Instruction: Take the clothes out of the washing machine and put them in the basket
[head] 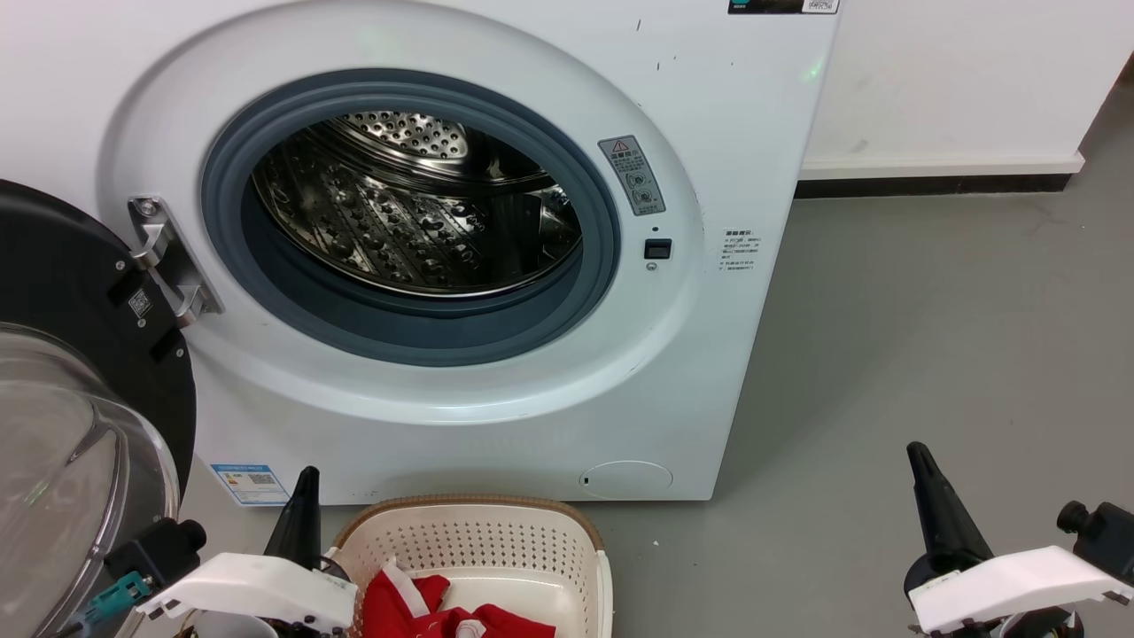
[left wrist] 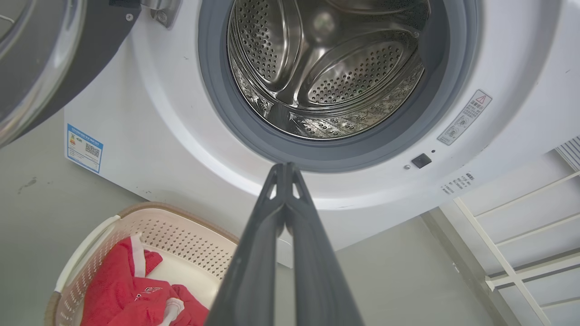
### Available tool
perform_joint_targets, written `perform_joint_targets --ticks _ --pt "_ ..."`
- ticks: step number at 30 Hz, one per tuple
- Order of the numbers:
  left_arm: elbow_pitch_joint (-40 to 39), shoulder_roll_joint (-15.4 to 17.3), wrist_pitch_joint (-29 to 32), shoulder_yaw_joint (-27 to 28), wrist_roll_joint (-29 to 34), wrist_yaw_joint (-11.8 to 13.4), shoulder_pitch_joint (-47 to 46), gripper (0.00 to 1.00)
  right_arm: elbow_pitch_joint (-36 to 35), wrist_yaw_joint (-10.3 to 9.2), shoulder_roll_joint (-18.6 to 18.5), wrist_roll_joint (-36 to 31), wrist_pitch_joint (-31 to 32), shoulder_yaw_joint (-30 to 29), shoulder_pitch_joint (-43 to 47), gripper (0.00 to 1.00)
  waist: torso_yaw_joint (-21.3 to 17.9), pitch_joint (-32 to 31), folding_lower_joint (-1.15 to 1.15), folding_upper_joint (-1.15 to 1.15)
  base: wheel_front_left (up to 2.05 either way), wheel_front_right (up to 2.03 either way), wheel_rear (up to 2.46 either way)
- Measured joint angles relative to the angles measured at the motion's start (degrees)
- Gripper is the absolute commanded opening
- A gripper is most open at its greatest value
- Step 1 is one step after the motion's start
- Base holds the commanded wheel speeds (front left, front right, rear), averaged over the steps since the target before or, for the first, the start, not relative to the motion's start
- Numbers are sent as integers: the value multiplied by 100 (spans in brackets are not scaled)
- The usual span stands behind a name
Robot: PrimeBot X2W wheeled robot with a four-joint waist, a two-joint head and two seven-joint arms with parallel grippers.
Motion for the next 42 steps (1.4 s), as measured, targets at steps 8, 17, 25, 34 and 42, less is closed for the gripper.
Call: perform_joint_targets --ticks 8,17,25,34,42 --pt "71 -40 81 73 -608 -93 -75 0 98 0 -16 650 70 -34 -95 0 1 9 0 0 0 0 0" --pt "151 -93 182 152 -1233 -160 -164 0 208 0 -24 1315 132 -75 -207 0 2 19 0 0 0 0 0" --pt "216 -133 255 212 -1755 -241 -217 0 299 0 -29 1863 208 -113 -279 0 3 28 0 0 0 0 0" --pt "283 -176 337 283 -2285 -302 -289 0 388 0 -31 2426 275 -156 -359 0 4 38 0 0 0 0 0" --pt "337 -205 408 334 -2733 -353 -341 0 468 0 -31 2889 330 -199 -432 0 5 47 0 0 0 0 0"
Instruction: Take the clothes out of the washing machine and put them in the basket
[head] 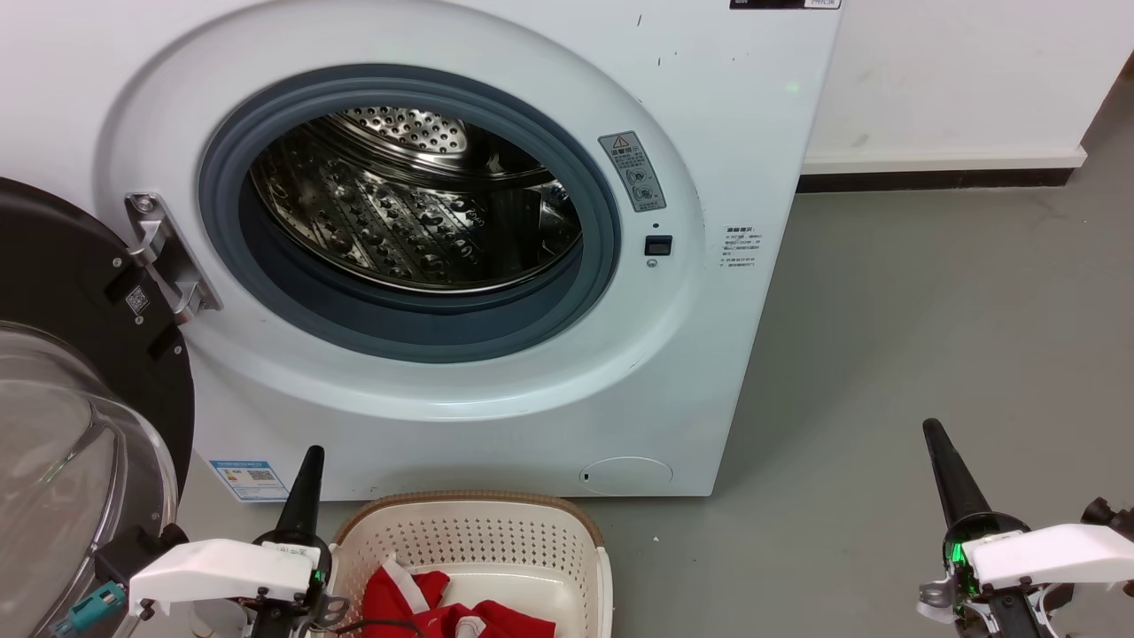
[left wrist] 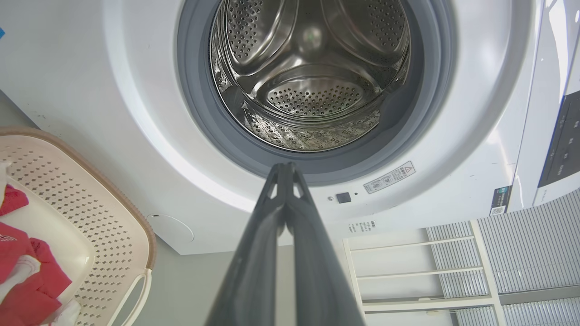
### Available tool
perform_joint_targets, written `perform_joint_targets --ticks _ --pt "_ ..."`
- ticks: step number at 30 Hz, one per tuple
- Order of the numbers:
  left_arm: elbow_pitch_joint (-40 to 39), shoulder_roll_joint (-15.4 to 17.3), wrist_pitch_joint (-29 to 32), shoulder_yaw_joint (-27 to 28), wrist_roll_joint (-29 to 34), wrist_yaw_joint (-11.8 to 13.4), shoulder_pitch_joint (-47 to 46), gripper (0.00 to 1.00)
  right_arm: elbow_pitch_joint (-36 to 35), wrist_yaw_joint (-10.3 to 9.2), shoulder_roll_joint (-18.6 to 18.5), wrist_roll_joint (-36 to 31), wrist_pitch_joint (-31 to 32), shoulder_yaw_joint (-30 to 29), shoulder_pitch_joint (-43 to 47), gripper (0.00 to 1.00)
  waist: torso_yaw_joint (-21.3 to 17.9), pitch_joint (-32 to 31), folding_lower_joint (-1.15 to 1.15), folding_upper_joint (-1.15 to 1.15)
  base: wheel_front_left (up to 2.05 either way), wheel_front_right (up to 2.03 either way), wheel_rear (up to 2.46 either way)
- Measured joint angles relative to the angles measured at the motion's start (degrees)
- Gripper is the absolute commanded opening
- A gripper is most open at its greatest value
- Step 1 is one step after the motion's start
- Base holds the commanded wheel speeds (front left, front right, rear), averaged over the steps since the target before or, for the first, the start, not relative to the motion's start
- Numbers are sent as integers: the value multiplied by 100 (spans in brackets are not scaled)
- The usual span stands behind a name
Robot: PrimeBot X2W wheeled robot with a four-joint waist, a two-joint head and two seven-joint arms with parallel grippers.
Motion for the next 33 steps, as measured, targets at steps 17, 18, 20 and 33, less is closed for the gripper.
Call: perform_joint_targets --ticks 17,18,20,33 --pt "99 -70 133 101 -854 -112 -121 0 146 0 1 870 131 -86 -127 0 2 19 0 0 0 0 0" --pt "108 -74 140 109 -895 -132 -131 0 155 0 1 918 141 -90 -133 0 2 20 0 0 0 0 0" --pt "118 -78 148 121 -985 -149 -148 0 170 0 1 1018 147 -100 -142 0 3 23 0 0 0 0 0" --pt "189 -122 234 188 -1552 -209 -206 0 267 0 5 1584 233 -164 -253 0 4 37 0 0 0 0 0"
